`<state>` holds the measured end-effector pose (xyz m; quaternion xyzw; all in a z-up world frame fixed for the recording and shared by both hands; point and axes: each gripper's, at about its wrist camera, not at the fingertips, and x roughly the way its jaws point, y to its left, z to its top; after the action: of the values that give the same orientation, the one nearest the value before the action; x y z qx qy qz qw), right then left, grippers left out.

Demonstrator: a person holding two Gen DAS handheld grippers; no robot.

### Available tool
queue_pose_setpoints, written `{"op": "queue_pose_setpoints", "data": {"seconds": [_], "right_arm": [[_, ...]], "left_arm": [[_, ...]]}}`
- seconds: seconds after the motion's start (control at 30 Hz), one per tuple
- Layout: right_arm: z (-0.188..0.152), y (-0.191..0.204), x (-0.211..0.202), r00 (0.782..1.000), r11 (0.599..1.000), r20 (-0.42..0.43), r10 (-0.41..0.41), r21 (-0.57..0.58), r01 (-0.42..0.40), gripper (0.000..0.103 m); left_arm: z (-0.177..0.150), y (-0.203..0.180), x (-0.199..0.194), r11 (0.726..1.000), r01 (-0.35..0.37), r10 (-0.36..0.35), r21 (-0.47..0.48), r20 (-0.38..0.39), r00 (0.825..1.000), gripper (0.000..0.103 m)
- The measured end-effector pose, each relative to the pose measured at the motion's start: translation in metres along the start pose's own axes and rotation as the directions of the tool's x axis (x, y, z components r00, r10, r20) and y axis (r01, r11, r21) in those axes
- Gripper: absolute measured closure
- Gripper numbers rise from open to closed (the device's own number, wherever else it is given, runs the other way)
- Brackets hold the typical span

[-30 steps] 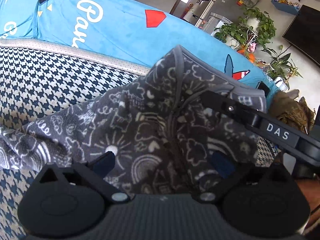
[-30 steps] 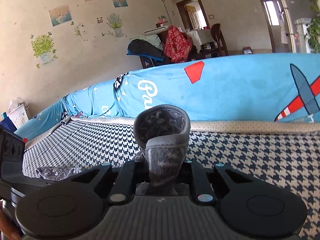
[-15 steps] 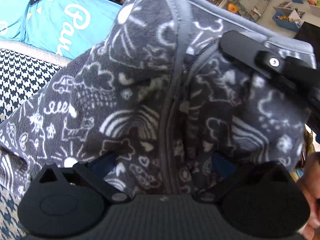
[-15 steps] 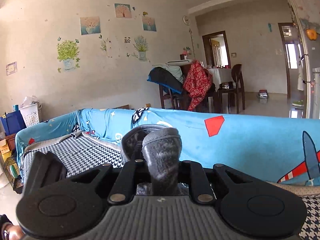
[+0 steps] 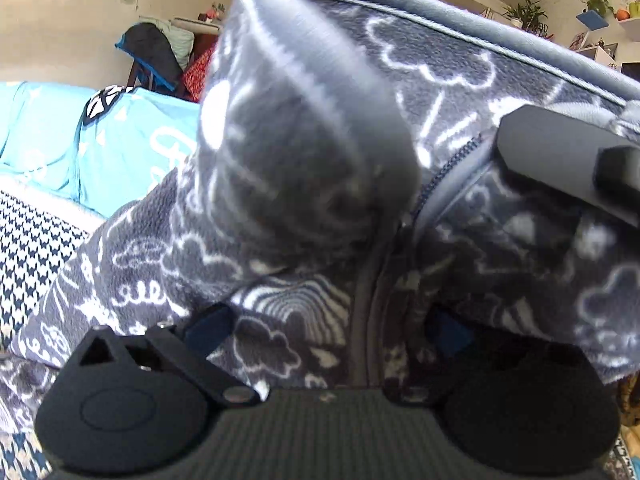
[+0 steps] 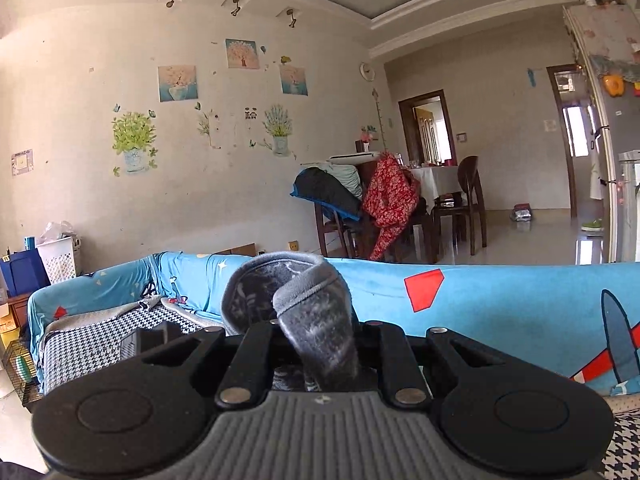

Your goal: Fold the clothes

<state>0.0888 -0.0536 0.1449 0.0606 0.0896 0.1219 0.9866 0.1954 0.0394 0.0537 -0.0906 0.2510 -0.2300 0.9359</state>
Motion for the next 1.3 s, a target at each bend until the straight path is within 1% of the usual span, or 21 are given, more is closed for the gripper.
{"op": "queue_pose_setpoints", "data": {"seconds": [0.07,0.17,0.2,0.23,0.27,0.3,0.33,0.4,0.47,0.5,0.57,0.67,0.8,0.87,0.9,0.97,1.03,1.13,1.2,1.27,1.3], "right_arm": [[-0.002,0.001,0.005,1.000,1.000,-0.001,-0.011,-0.009,0.011,0.088],[-0.004,-0.007,0.011,0.999,0.999,0.007,-0.034,0.036,0.033,0.087],[-0.005,-0.011,0.013,0.999,0.998,0.007,-0.043,0.054,0.043,0.084],[-0.005,-0.014,0.015,0.999,0.996,0.006,-0.053,0.072,0.053,0.082],[-0.007,-0.018,0.017,0.997,0.994,-0.013,-0.075,0.080,0.076,0.080],[-0.008,-0.023,0.019,0.995,0.991,-0.032,-0.097,0.088,0.100,0.077],[-0.009,-0.027,0.022,0.992,0.988,-0.051,-0.118,0.096,0.123,0.076],[-0.013,-0.039,0.018,0.992,0.983,-0.037,-0.122,0.133,0.126,0.069],[-0.011,-0.050,0.012,0.993,0.976,-0.028,-0.117,0.180,0.120,0.064],[-0.010,-0.055,0.008,0.992,0.974,-0.020,-0.125,0.189,0.127,0.062],[-0.009,-0.063,0.002,0.987,0.967,-0.011,-0.163,0.196,0.162,0.060],[-0.010,-0.076,-0.004,0.974,0.951,-0.046,-0.223,0.208,0.228,0.060],[-0.015,-0.094,-0.009,0.945,0.924,-0.127,-0.301,0.204,0.322,0.060],[-0.020,-0.103,-0.011,0.923,0.907,-0.177,-0.341,0.195,0.373,0.059],[-0.023,-0.108,-0.013,0.910,0.895,-0.205,-0.361,0.197,0.399,0.059],[-0.029,-0.121,-0.019,0.880,0.870,-0.259,-0.397,0.199,0.451,0.060],[-0.037,-0.134,-0.028,0.857,0.854,-0.290,-0.426,0.183,0.487,0.060],[-0.047,-0.154,-0.042,0.819,0.819,-0.355,-0.451,0.200,0.537,0.059],[-0.054,-0.163,-0.049,0.803,0.803,-0.384,-0.455,0.212,0.556,0.059],[-0.061,-0.169,-0.055,0.777,0.782,-0.423,-0.466,0.212,0.586,0.059],[-0.065,-0.171,-0.058,0.781,0.781,-0.433,-0.451,0.232,0.579,0.059]], "left_arm": [[0.003,-0.002,0.006,0.999,-0.016,0.015,0.030,0.022,1.000,0.000],[0.004,-0.005,0.018,0.997,-0.039,0.037,0.068,0.033,0.999,0.000],[0.003,-0.006,0.023,0.996,-0.045,0.043,0.079,0.025,0.999,0.000],[0.002,-0.005,0.031,0.996,-0.044,0.045,0.083,-0.011,0.999,0.000],[0.001,-0.003,0.040,0.996,-0.045,0.049,0.074,-0.061,0.997,0.000],[-0.001,0.001,0.052,0.997,-0.063,0.069,0.043,-0.129,0.989,0.000],[-0.003,0.005,0.062,0.995,-0.097,0.097,0.008,-0.183,0.978,0.000],[-0.004,0.019,0.074,0.987,-0.137,0.112,-0.080,-0.260,0.959,0.000],[-0.003,0.034,0.079,0.973,-0.162,0.109,-0.163,-0.294,0.949,0.000],[-0.001,0.038,0.079,0.968,-0.166,0.105,-0.186,-0.300,0.948,0.000],[0.002,0.042,0.075,0.965,-0.158,0.090,-0.210,-0.303,0.949,0.000],[0.005,0.038,0.067,0.964,-0.186,0.118,-0.192,-0.319,0.940,0.000],[0.007,0.038,0.044,0.967,-0.170,0.107,-0.191,-0.301,0.948,0.000],[0.011,0.033,0.030,0.970,-0.150,0.089,-0.190,-0.295,0.951,0.000],[0.013,0.030,0.020,0.973,-0.141,0.083,-0.182,-0.293,0.952,0.000],[0.014,0.028,0.011,0.978,-0.127,0.075,-0.162,-0.297,0.952,0.000],[0.005,0.028,-0.005,0.983,-0.115,0.066,-0.143,-0.307,0.949,0.000],[-0.011,0.027,-0.022,0.988,-0.104,0.060,-0.114,-0.337,0.940,0.000],[-0.019,0.024,-0.026,0.991,-0.102,0.067,-0.085,-0.340,0.938,0.000],[-0.021,0.019,-0.027,0.994,-0.103,0.088,-0.030,-0.332,0.939,0.000],[-0.022,0.016,-0.030,0.994,-0.107,0.101,-0.001,-0.322,0.941,0.000]]}}
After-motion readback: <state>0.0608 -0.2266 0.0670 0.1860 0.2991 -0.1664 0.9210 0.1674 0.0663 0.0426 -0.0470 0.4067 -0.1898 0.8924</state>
